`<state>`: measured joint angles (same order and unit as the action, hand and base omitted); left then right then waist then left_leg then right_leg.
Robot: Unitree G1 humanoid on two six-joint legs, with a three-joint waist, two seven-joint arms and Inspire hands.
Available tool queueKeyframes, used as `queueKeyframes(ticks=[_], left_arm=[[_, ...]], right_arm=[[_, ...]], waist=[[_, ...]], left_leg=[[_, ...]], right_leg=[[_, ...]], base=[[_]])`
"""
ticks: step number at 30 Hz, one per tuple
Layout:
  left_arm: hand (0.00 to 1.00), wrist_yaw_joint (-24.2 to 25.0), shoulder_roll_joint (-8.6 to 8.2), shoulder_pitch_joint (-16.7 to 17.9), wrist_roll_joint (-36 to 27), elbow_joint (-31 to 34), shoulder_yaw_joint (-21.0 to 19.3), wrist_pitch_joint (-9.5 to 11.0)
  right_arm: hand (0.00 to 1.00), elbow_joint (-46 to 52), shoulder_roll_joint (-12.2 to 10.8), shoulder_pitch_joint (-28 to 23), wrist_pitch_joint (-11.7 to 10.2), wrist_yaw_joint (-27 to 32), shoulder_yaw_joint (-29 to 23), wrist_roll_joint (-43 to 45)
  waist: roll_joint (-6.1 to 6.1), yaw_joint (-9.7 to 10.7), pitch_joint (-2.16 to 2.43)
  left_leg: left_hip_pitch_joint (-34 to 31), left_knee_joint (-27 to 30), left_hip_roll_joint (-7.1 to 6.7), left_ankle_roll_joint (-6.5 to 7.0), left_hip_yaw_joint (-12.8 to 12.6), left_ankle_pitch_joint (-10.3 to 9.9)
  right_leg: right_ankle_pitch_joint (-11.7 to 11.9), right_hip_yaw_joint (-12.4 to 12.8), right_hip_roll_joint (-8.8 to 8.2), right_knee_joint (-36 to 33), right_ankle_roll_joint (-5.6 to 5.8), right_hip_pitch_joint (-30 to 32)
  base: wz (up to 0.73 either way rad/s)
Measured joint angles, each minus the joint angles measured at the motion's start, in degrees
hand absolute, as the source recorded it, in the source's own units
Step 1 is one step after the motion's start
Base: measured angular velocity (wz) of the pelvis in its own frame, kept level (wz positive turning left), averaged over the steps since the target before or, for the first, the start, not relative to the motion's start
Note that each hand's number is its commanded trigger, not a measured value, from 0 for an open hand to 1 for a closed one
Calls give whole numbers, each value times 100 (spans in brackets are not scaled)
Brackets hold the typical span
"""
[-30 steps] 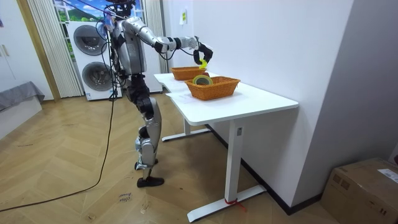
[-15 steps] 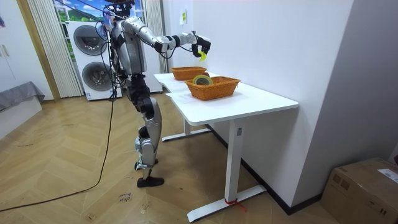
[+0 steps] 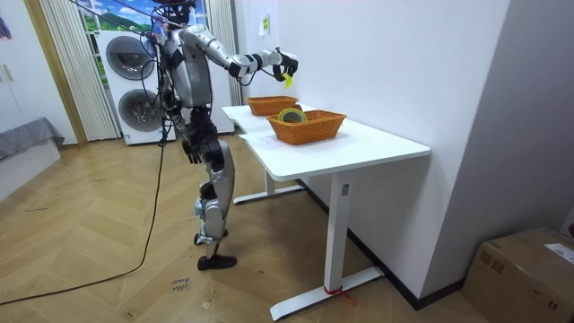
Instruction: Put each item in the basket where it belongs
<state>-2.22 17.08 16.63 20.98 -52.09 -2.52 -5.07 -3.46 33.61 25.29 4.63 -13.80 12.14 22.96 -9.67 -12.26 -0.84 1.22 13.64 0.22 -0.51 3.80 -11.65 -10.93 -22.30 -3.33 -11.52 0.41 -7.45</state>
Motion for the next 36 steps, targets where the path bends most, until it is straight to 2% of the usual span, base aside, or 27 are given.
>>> queueKeyframes(ticks=[10, 18, 22, 23, 27, 30, 33, 36], left_arm=[[0, 5, -33, -8, 7, 44, -1, 0], [0, 64, -35, -39, 486, 52, 0, -106], [0, 56, -30, 53, 509, 35, 1, -138], [0, 56, -30, 69, 508, 35, 0, -138], [0, 65, -31, 108, 613, 36, -8, -143], [0, 100, -30, 212, 610, 46, -8, -126], [0, 201, -37, 276, 619, 63, -51, -125], [0, 287, -31, 366, 618, 113, -81, -139]], right_arm=[[100, 22, 0, 56, -25, 163, 5, -16], [100, 43, -10, 56, -18, 530, 235, -223], [100, 28, -12, 62, -7, 705, 456, -352], [100, 13, -48, 62, -7, 738, 500, -387], [100, -59, -277, 65, -12, 848, 509, -476], [100, -86, -454, 64, -63, 880, 521, -481], [100, -87, -528, 63, -103, 878, 523, -436], [100, -87, -535, 63, -101, 878, 538, -443]], waist=[[-18, -98, 16], [-24, -345, 21], [-47, -462, 30], [-53, -498, 15], [-75, -553, 9], [-32, -571, -36], [-7, -623, -53], [-15, -675, -47]], left_leg=[[7, 3, -4, 0, 17, 0], [43, -1, -3, -1, 62, 1], [72, 2, -13, -4, 113, 3], [114, 0, -17, -3, 130, 3], [156, 24, -50, -4, 253, 0], [123, 167, -87, -1, 379, -34], [92, 222, -106, 1, 415, -49], [83, 236, -125, 1, 381, -48]], right_leg=[[-2, -54, -4, 0, 4, -25], [-5, -81, -6, -1, 8, -48], [-7, -150, -11, -6, 11, -111], [-16, -152, -11, -6, 25, -168], [-41, -154, -17, -3, 67, -283], [-65, -144, -18, -3, 100, -356], [-80, -121, -24, 8, 118, -353], [-107, -114, -40, 22, 103, -358]], base=[[0], [0], [10], [9], [20], [20], [3], [0]])
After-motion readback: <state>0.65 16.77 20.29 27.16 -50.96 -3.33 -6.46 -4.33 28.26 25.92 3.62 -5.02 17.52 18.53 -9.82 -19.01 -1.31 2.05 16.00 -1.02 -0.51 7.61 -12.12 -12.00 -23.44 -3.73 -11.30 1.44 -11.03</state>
